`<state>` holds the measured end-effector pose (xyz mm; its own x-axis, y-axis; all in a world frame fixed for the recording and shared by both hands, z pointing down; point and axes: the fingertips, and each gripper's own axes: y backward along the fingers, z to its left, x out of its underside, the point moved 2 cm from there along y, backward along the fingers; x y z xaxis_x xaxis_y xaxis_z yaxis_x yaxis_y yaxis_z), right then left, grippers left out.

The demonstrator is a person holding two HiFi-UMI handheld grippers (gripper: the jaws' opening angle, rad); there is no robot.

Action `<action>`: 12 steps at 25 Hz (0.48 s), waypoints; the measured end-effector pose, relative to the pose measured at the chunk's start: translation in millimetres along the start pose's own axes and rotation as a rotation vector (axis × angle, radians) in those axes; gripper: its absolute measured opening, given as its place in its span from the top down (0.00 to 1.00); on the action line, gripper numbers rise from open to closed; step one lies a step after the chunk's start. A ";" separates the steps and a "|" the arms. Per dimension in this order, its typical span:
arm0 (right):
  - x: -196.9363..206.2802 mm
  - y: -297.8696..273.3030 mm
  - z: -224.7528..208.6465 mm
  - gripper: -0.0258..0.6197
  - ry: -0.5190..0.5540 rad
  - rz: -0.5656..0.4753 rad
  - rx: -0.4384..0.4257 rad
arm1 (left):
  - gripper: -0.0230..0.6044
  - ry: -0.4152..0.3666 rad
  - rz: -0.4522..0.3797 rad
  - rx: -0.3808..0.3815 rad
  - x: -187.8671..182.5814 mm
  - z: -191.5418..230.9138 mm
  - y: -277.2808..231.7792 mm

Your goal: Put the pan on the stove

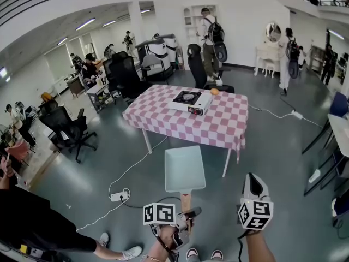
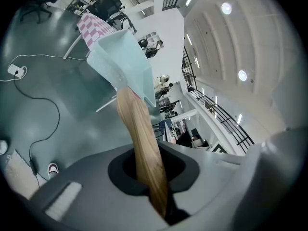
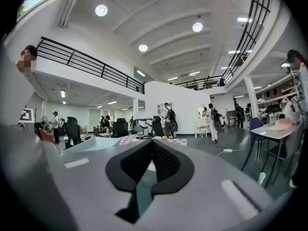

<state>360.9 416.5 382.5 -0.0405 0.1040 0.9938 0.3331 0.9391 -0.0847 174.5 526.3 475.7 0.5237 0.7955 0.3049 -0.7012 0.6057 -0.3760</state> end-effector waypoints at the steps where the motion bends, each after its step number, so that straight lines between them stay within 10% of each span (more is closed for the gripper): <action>1: -0.4 -0.9 1.7 0.95 -0.001 -0.003 0.006 | 0.93 0.000 0.003 0.000 -1.0 1.6 1.8; 12: 9.6 -29.5 34.1 0.95 -0.029 0.012 0.092 | 0.93 -0.026 0.043 -0.032 -44.6 41.9 34.0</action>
<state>318.6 401.0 392.1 -0.0642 0.1237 0.9902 0.2458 0.9637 -0.1044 107.0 510.7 485.9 0.4805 0.8202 0.3104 -0.7067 0.5717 -0.4168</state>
